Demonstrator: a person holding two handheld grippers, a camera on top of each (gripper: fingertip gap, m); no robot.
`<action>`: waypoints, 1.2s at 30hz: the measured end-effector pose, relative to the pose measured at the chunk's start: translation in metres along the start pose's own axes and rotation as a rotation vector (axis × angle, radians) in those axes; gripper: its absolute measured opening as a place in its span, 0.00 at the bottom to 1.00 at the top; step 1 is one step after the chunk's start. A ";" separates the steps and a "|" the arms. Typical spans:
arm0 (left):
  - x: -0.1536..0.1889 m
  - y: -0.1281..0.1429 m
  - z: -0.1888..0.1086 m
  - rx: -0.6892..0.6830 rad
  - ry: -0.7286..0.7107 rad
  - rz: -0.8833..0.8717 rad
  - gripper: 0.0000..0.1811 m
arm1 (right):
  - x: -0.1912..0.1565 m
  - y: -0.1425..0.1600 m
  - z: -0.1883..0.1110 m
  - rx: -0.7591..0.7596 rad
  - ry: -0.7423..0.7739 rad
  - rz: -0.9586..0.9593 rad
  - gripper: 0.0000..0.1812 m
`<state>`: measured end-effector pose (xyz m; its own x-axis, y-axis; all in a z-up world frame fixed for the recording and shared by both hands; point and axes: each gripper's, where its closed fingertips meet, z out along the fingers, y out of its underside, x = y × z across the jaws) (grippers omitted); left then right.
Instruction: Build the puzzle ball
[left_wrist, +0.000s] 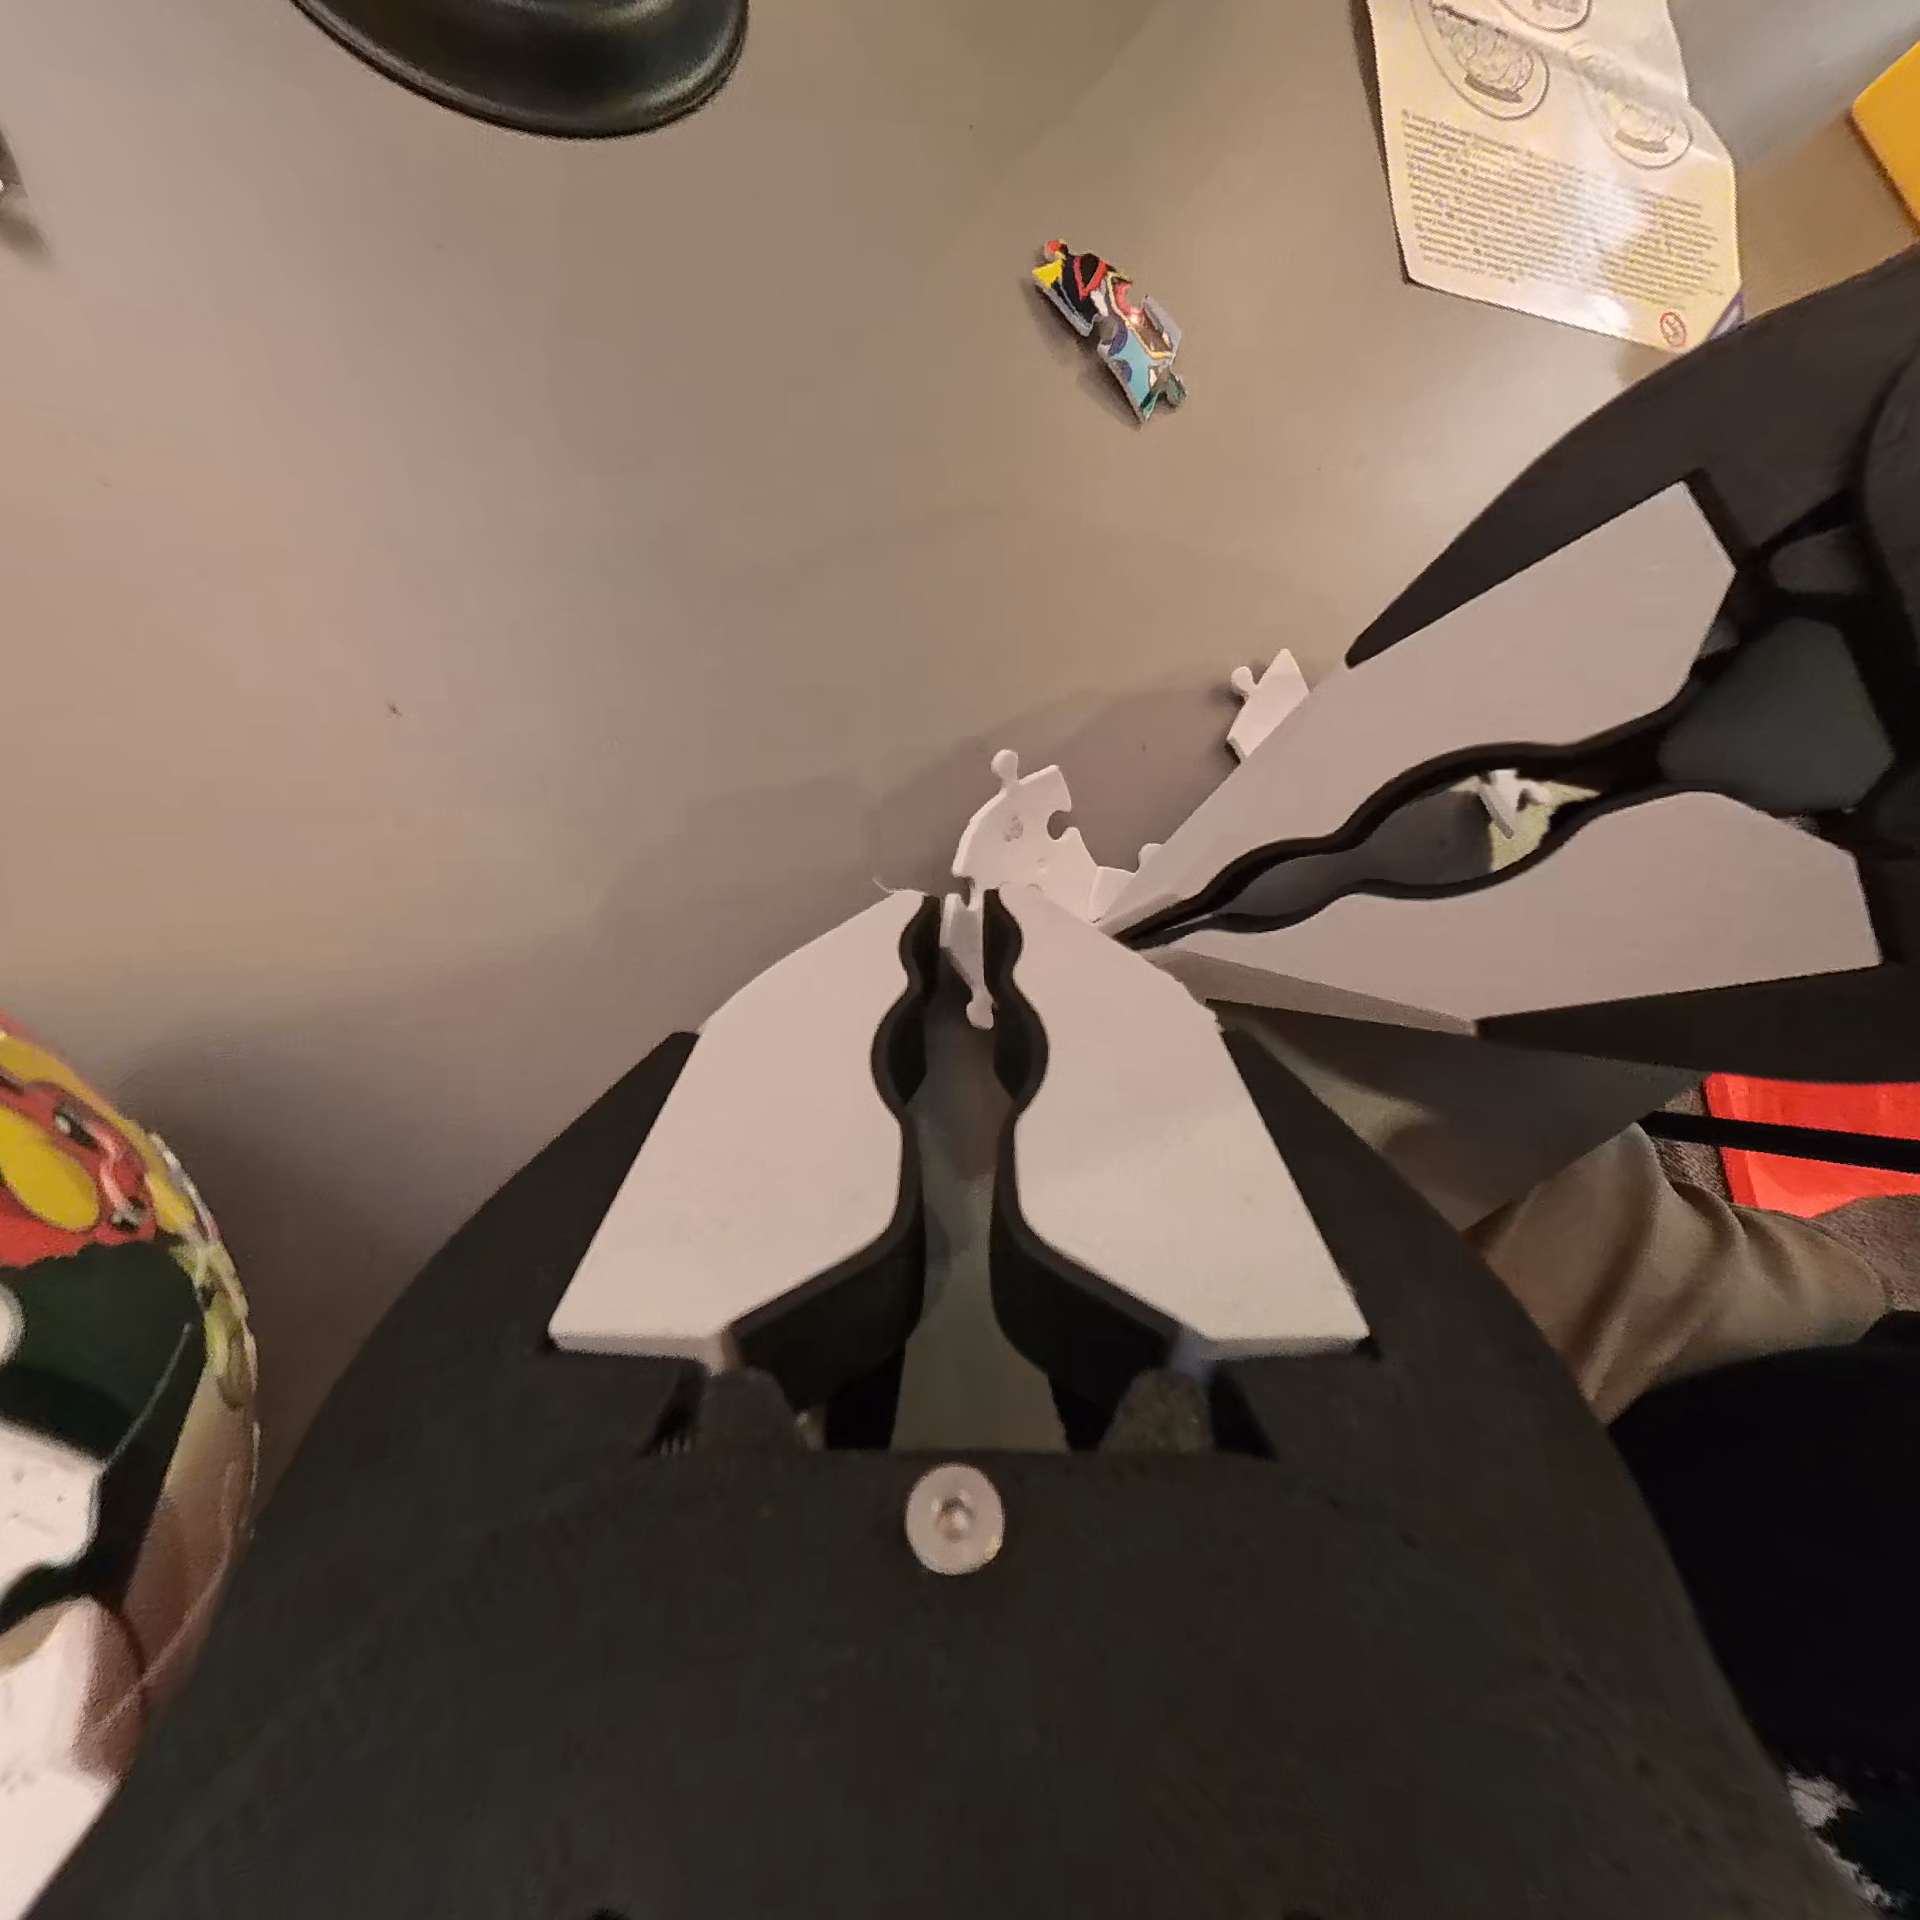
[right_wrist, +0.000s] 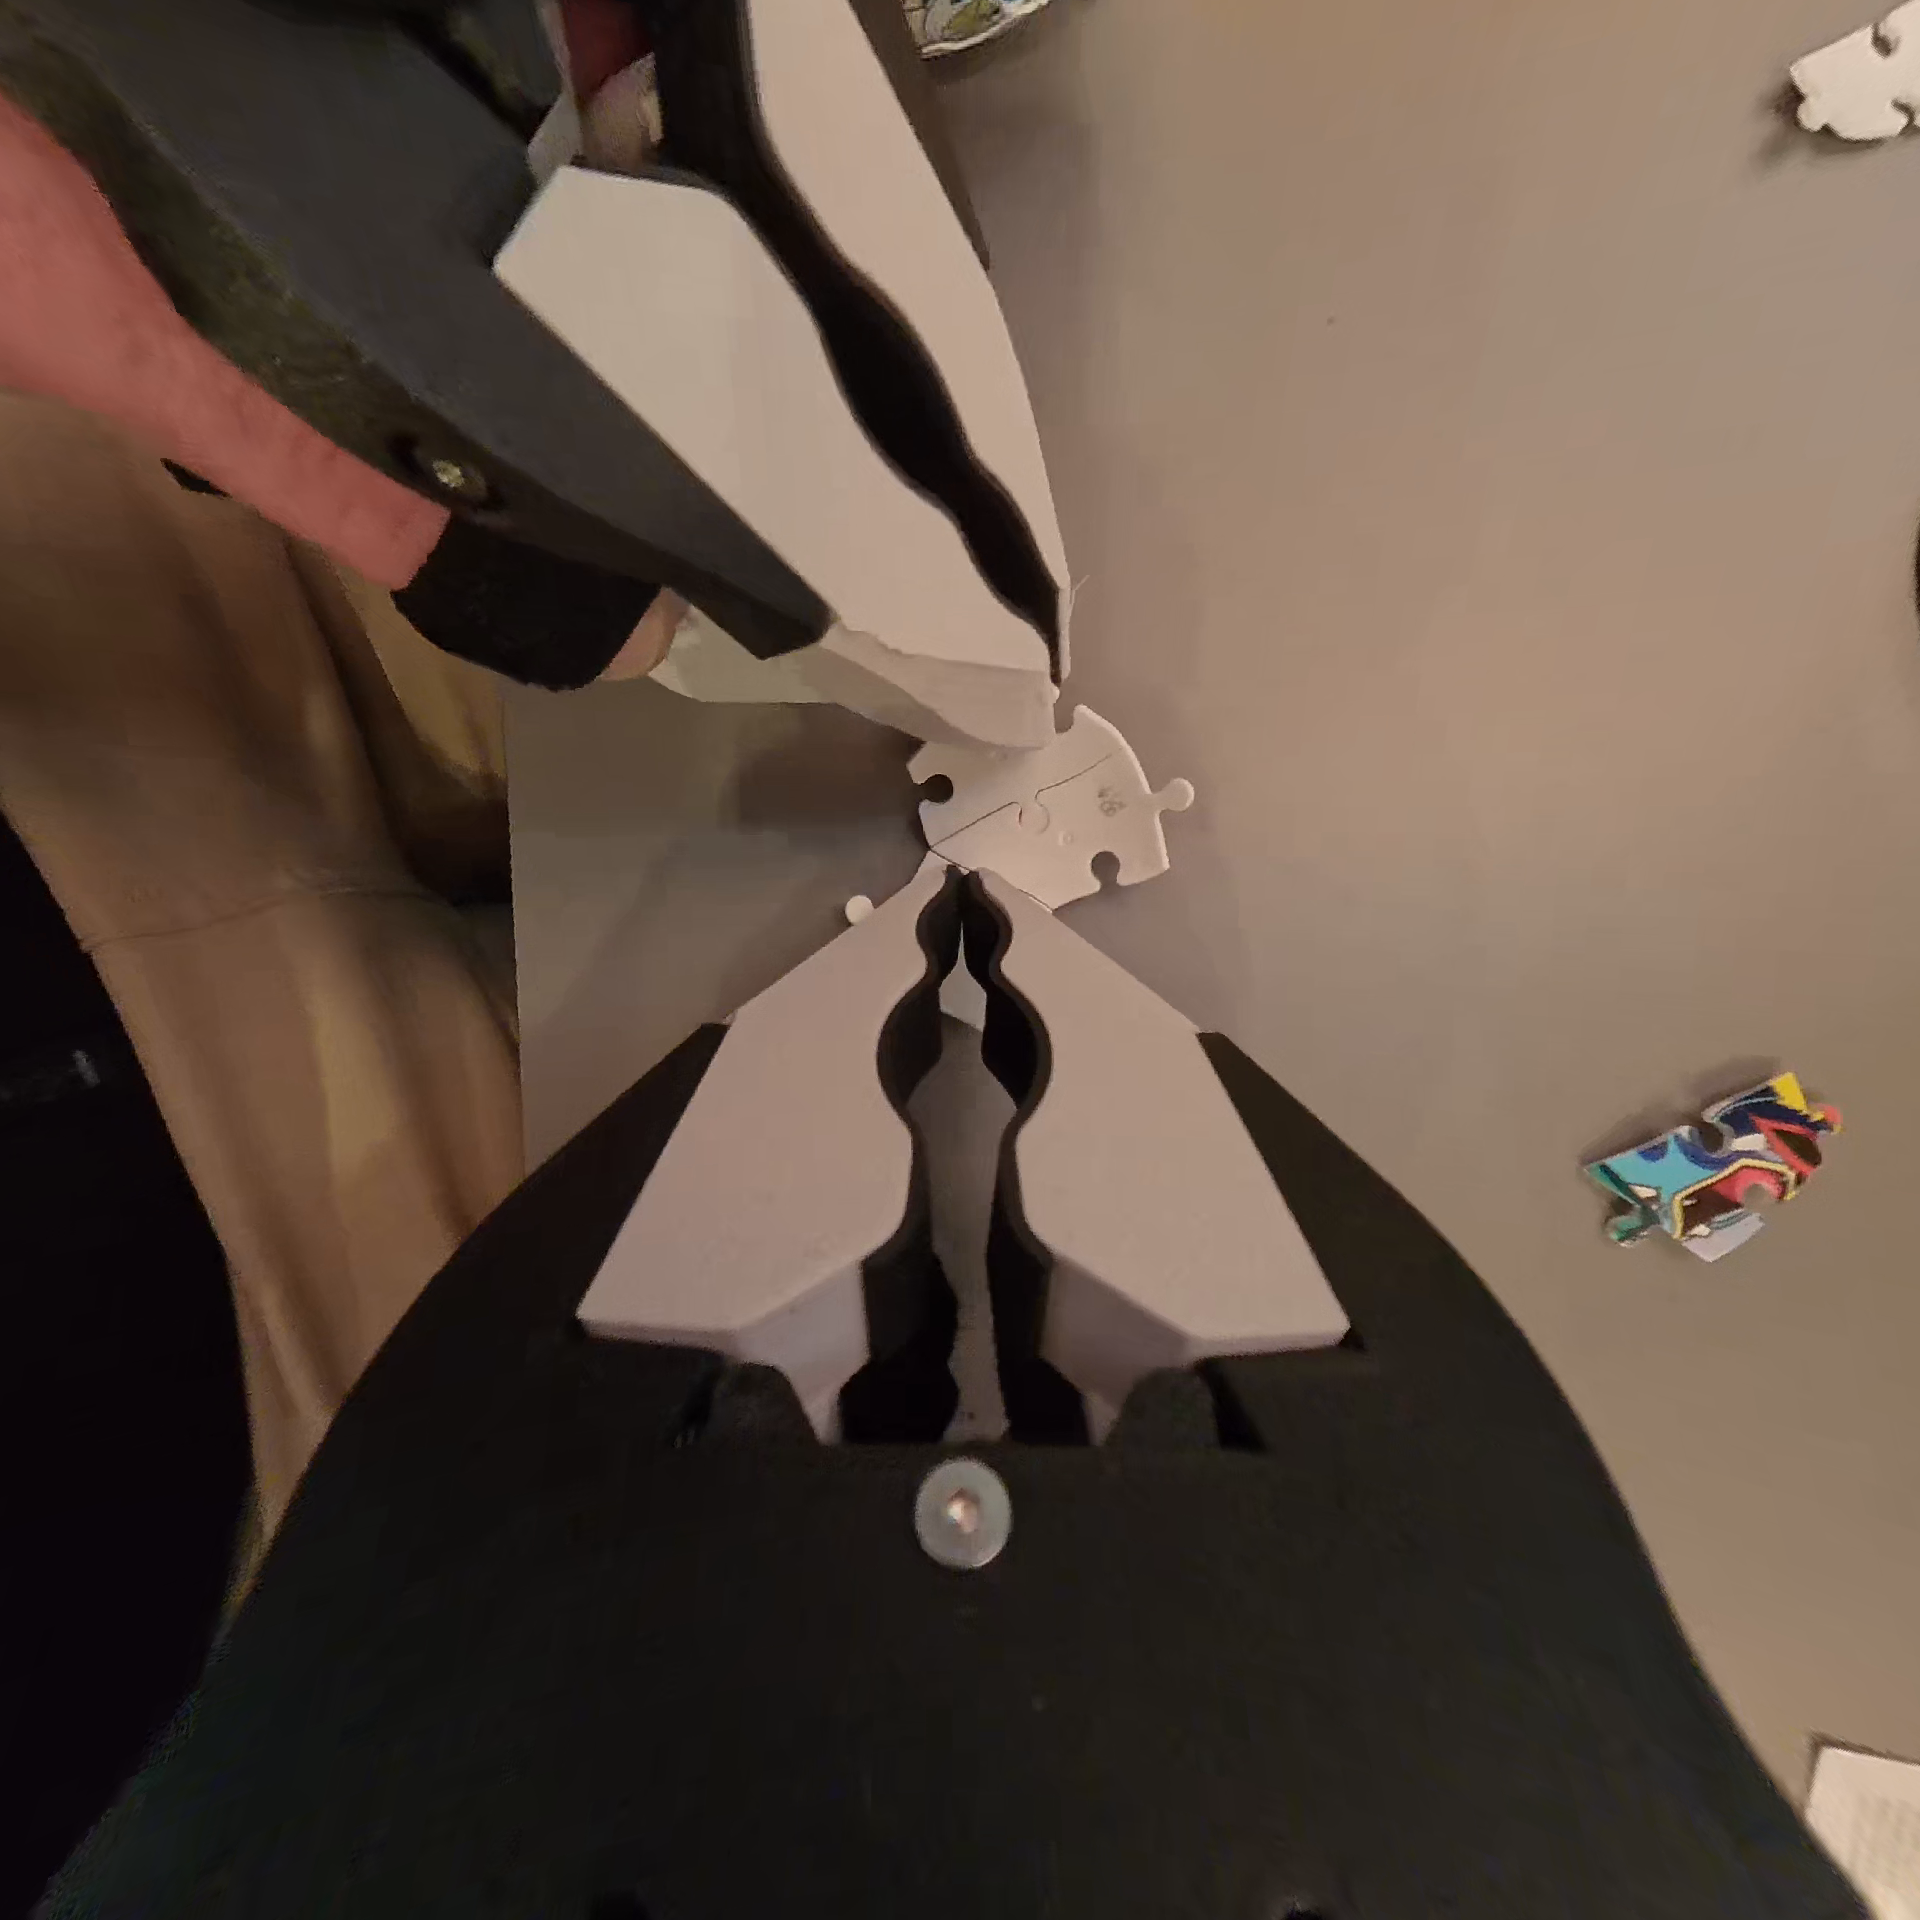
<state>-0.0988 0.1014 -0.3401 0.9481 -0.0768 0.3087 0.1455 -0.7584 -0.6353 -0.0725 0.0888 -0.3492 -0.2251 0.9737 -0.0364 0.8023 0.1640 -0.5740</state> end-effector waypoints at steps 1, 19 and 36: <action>0.000 0.000 0.000 0.003 -0.001 -0.002 0.04 | 0.000 0.000 0.000 0.006 -0.007 0.011 0.00; -0.002 0.004 -0.002 0.043 -0.015 -0.043 0.05 | 0.026 -0.012 -0.041 0.177 -0.054 0.236 0.00; 0.000 0.000 0.006 -0.019 -0.025 0.089 0.14 | 0.018 0.017 -0.020 0.043 -0.057 0.247 0.08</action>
<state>-0.0974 0.1054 -0.3443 0.9639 -0.1281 0.2336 0.0552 -0.7617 -0.6456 -0.0518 0.1120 -0.3437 -0.0568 0.9727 -0.2249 0.8128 -0.0857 -0.5763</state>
